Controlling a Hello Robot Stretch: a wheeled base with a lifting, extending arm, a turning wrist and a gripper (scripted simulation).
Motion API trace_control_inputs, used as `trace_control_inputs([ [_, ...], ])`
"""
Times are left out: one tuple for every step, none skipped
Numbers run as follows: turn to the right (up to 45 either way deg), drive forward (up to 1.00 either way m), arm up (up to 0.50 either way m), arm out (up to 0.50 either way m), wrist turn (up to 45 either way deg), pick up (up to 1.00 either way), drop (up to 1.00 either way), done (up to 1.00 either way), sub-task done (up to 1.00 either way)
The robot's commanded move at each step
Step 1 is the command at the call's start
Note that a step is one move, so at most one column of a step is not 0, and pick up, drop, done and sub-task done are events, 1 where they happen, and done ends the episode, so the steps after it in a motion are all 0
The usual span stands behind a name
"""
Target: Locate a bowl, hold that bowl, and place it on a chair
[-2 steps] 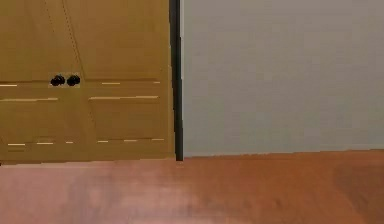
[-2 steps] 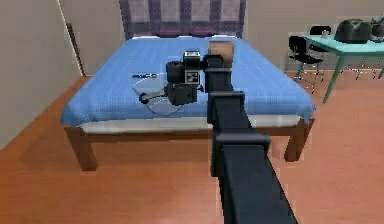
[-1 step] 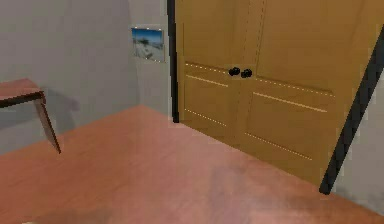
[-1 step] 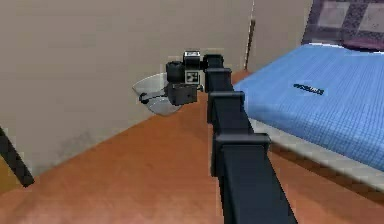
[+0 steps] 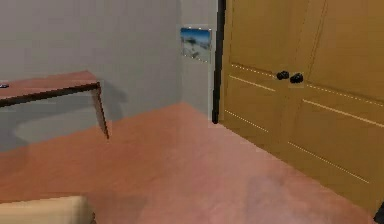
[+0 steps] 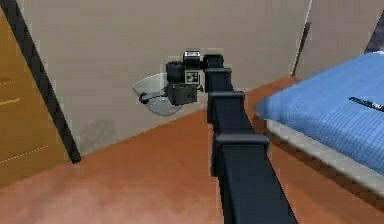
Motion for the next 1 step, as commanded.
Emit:
trace_control_inputs([
  [0.0, 0.6, 0.0, 0.0, 0.0, 0.0, 0.0, 0.0, 0.0],
])
